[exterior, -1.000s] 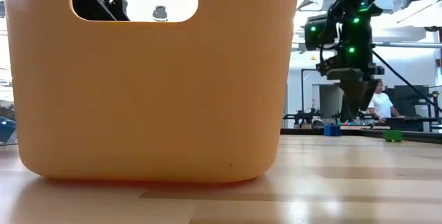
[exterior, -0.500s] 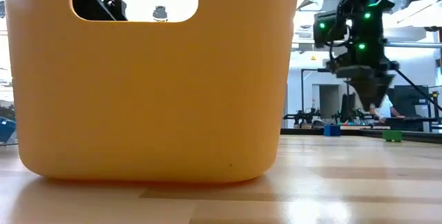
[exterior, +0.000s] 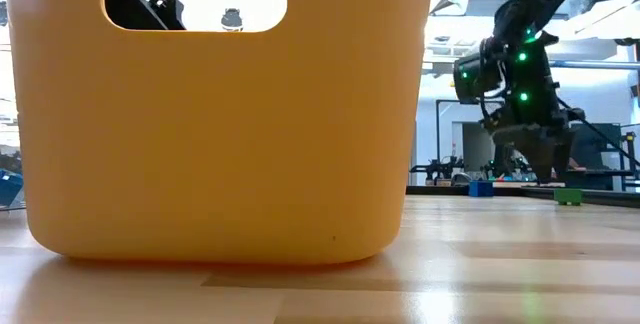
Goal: Sort blocks
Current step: Put the square green game piece into the yellow bin
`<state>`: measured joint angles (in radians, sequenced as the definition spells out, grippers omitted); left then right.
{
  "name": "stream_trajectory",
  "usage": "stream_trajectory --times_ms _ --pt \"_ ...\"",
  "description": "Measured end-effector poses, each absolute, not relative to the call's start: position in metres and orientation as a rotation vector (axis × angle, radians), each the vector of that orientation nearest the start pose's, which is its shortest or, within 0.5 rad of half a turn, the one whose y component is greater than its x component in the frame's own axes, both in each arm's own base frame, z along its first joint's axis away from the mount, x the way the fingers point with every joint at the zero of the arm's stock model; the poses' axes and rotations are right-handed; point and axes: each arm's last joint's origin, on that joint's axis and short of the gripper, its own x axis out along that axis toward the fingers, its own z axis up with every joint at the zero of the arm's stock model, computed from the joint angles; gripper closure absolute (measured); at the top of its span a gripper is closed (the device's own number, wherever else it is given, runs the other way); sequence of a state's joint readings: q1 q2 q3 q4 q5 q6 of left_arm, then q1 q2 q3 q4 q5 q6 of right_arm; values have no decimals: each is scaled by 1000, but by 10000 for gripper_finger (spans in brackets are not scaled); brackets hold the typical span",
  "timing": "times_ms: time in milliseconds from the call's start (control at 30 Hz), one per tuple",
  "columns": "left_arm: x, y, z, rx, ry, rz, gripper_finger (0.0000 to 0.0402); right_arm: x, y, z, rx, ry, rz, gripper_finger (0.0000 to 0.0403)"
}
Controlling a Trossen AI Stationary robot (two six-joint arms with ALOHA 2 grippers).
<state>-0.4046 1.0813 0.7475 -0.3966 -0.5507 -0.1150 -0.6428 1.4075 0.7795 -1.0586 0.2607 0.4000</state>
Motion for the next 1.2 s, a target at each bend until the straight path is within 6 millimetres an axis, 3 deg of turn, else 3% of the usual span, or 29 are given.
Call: stream_trajectory --times_ms 267,500,800,1033,1200 --pt "203 -70 249 224 662 182 113 134 -135 158 693 1608 -989 148" --pt "202 -70 249 227 666 182 113 136 -137 157 726 1565 -932 148" --pt "202 -70 249 228 667 182 113 156 -125 155 723 1501 -827 152" --pt "202 -70 249 228 667 182 113 175 -116 134 650 1636 -799 187" --pt "202 -70 249 225 668 184 113 185 -115 141 607 1613 -781 209"
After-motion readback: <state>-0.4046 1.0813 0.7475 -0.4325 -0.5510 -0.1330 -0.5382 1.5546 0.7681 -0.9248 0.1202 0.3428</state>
